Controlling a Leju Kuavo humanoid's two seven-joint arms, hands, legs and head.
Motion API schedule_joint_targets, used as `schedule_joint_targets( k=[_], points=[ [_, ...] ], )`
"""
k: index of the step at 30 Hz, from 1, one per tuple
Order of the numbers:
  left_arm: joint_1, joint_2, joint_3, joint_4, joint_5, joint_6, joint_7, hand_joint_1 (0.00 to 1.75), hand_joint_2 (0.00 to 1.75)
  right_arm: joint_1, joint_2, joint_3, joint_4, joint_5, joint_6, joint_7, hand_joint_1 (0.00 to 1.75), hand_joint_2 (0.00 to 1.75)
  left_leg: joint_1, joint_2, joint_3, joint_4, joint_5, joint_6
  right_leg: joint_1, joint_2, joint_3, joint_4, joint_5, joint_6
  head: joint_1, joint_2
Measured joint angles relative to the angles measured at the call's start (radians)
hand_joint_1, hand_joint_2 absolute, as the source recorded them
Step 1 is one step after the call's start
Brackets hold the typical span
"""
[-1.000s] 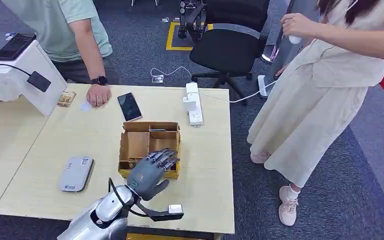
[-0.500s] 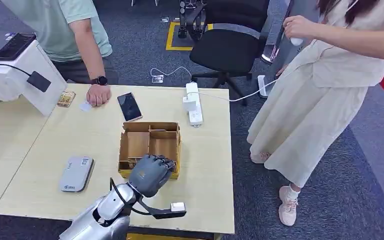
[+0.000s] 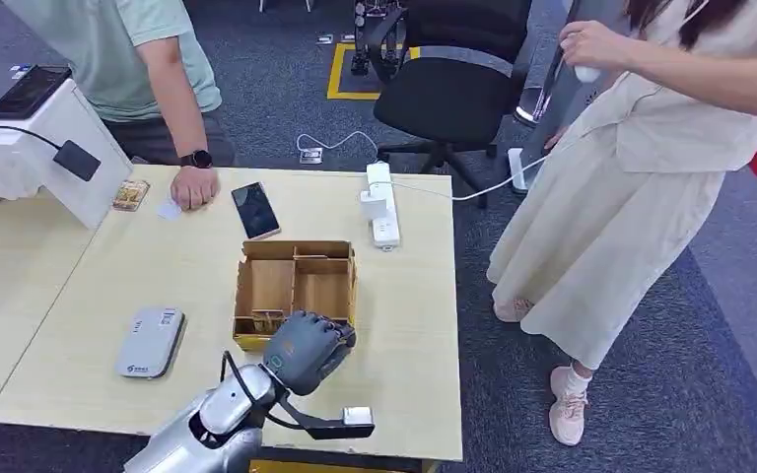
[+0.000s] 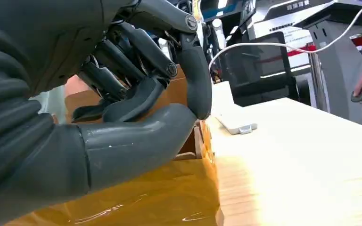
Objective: Pass the card to the sensor for recognition and then transmit it.
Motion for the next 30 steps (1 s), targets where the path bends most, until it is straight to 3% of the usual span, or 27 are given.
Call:
schedule_joint_targets(
  k=[3, 4, 5, 16, 17, 29, 30],
  points=[
    [-0.003, -0.001, -0.002, 0.000, 0.002, 0.003, 0.000, 1.75, 1.75, 0.002, 0.000, 0.000, 0.000, 0.000, -0.006, 0.004, 0.00, 0.00, 0.000, 0.000, 0.000, 0.000, 0.000, 0.000, 0.000, 0.000, 0.000, 0.000, 0.000, 0.000, 0.000, 0.000],
    [-0.004, -0.001, -0.002, 0.000, 0.002, 0.003, 0.000, 0.63, 1.75, 0.003, 0.000, 0.000, 0.000, 0.000, -0.009, 0.004, 0.00, 0.00, 0.000, 0.000, 0.000, 0.000, 0.000, 0.000, 0.000, 0.000, 0.000, 0.000, 0.000, 0.000, 0.000, 0.000],
    [-0.005, -0.001, -0.002, 0.000, 0.002, 0.004, 0.000, 0.00, 1.75, 0.004, 0.000, 0.000, 0.000, 0.000, -0.010, 0.005, 0.00, 0.00, 0.000, 0.000, 0.000, 0.000, 0.000, 0.000, 0.000, 0.000, 0.000, 0.000, 0.000, 0.000, 0.000, 0.000],
    [-0.007, 0.008, -0.001, -0.032, -0.018, 0.066, 0.022, 0.00, 1.75, 0.012, 0.000, 0.000, 0.000, -0.009, -0.010, 0.003, 0.00, 0.00, 0.000, 0.000, 0.000, 0.000, 0.000, 0.000, 0.000, 0.000, 0.000, 0.000, 0.000, 0.000, 0.000, 0.000],
    [-0.007, 0.009, -0.001, -0.036, -0.017, 0.074, 0.022, 0.00, 0.00, 0.012, 0.000, 0.000, 0.000, -0.009, -0.010, 0.003, 0.00, 0.00, 0.000, 0.000, 0.000, 0.000, 0.000, 0.000, 0.000, 0.000, 0.000, 0.000, 0.000, 0.000, 0.000, 0.000],
    [0.003, 0.024, 0.011, -0.067, -0.022, 0.121, 0.016, 0.00, 0.00, 0.016, 0.000, 0.000, 0.000, -0.011, -0.010, -0.003, 0.00, 0.00, 0.000, 0.000, 0.000, 0.000, 0.000, 0.000, 0.000, 0.000, 0.000, 0.000, 0.000, 0.000, 0.000, 0.000],
    [0.003, 0.025, 0.012, -0.068, -0.023, 0.123, 0.016, 0.00, 1.75, 0.016, 0.000, 0.000, 0.000, -0.011, -0.010, -0.003, 0.00, 0.00, 0.000, 0.000, 0.000, 0.000, 0.000, 0.000, 0.000, 0.000, 0.000, 0.000, 0.000, 0.000, 0.000, 0.000]
  ],
)
